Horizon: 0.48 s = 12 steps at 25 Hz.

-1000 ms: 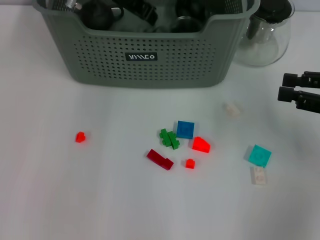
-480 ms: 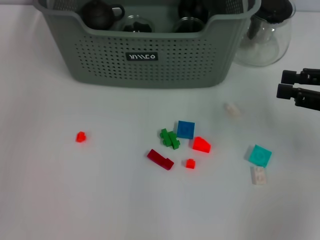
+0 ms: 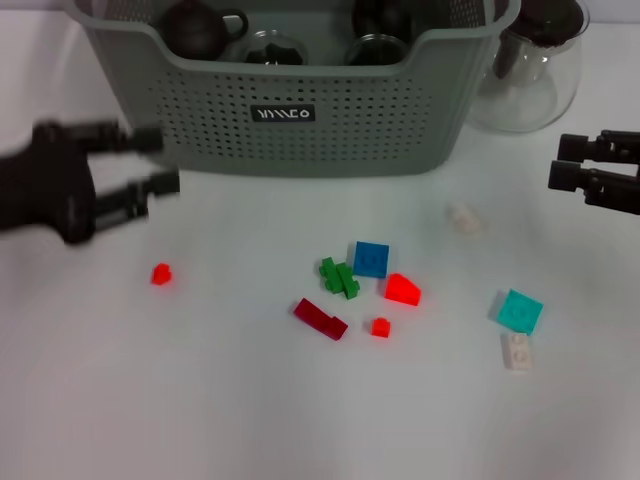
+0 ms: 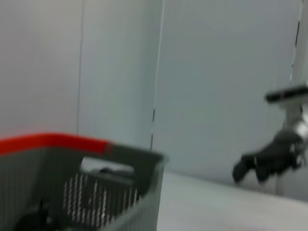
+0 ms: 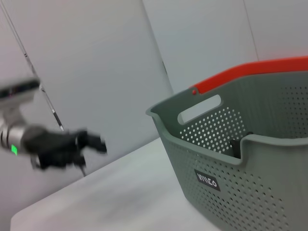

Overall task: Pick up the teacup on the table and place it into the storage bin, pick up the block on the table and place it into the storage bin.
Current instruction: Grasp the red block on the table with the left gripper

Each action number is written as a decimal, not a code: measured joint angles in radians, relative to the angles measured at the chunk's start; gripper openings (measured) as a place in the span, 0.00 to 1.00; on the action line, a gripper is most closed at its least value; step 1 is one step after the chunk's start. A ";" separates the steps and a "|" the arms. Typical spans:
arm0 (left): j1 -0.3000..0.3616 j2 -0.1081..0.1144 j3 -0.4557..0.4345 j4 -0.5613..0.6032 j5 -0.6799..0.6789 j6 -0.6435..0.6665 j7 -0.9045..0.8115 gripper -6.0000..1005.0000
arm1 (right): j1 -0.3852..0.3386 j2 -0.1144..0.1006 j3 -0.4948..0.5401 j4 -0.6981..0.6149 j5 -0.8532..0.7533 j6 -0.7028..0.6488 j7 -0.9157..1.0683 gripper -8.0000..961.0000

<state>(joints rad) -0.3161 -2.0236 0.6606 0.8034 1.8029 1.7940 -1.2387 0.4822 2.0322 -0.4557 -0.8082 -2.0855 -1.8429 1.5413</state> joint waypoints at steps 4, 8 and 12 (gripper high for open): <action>0.056 -0.034 -0.001 -0.093 0.026 -0.103 0.166 0.46 | 0.003 0.000 0.000 0.001 -0.001 0.001 0.001 0.51; 0.095 -0.077 -0.002 -0.150 0.032 -0.210 0.303 0.46 | 0.002 0.000 0.000 0.001 -0.002 0.001 0.001 0.51; 0.107 -0.100 -0.003 -0.194 0.032 -0.300 0.366 0.46 | 0.001 0.000 0.000 0.001 -0.002 0.002 0.002 0.51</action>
<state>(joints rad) -0.2086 -2.1234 0.6578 0.6090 1.8347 1.4944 -0.8732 0.4833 2.0325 -0.4556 -0.8068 -2.0877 -1.8406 1.5430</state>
